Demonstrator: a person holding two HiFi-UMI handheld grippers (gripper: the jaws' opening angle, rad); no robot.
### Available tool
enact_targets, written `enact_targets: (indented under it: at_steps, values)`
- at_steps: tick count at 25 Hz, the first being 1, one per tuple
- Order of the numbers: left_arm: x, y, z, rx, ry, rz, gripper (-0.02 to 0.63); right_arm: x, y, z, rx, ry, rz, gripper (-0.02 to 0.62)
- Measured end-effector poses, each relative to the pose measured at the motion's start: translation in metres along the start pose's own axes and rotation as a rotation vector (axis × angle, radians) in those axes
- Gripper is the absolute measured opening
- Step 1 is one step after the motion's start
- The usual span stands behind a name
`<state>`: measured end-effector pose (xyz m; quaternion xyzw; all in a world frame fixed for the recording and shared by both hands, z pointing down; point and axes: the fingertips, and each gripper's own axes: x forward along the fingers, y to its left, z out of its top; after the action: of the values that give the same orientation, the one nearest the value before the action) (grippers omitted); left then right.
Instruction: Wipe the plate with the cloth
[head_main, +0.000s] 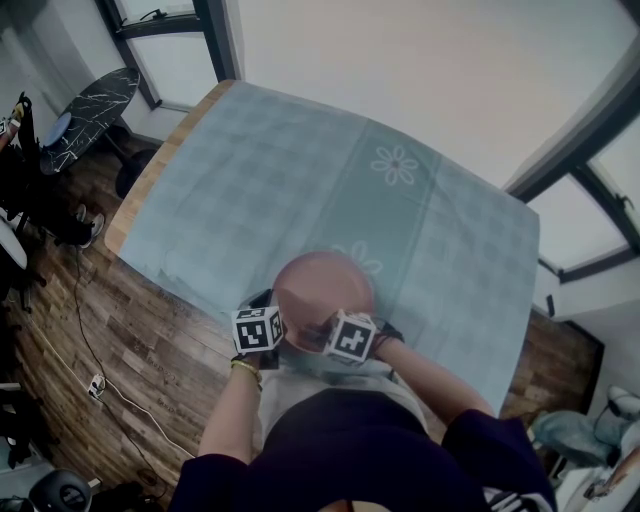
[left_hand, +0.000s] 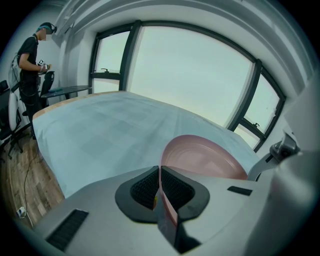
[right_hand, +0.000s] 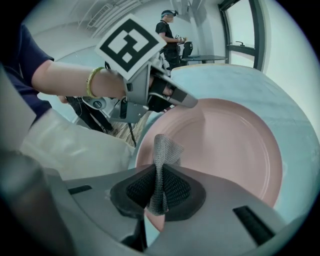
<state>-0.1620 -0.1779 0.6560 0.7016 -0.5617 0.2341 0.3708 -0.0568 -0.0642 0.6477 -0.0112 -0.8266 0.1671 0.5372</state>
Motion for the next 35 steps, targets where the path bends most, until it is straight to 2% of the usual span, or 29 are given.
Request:
enact_targets:
  at_steps: [4,9,16,23,29,35]
  values:
    - [0.0,0.001,0.0,-0.001,-0.002,-0.001,0.028,-0.02,-0.011,0.015,0.049,-0.088,-0.008,0.034]
    - [-0.002,-0.001,-0.001,-0.002,-0.003,-0.003,0.028,-0.038,-0.041,0.011,0.122,-0.146,-0.086,0.034]
    - [-0.001,0.0,-0.001,-0.004,0.004,0.002,0.028,-0.055,-0.1,-0.015,0.124,-0.068,-0.291,0.034]
    - [-0.001,0.0,-0.001,0.002,0.009,-0.003,0.028,-0.063,-0.137,-0.035,0.171,-0.01,-0.428,0.034]
    - [0.001,0.0,0.0,0.0,0.009,-0.003,0.028,-0.054,-0.14,-0.037,0.086,0.049,-0.453,0.034]
    - [0.003,0.0,0.0,-0.002,0.009,0.0,0.028,-0.048,-0.136,-0.041,0.111,0.056,-0.413,0.034]
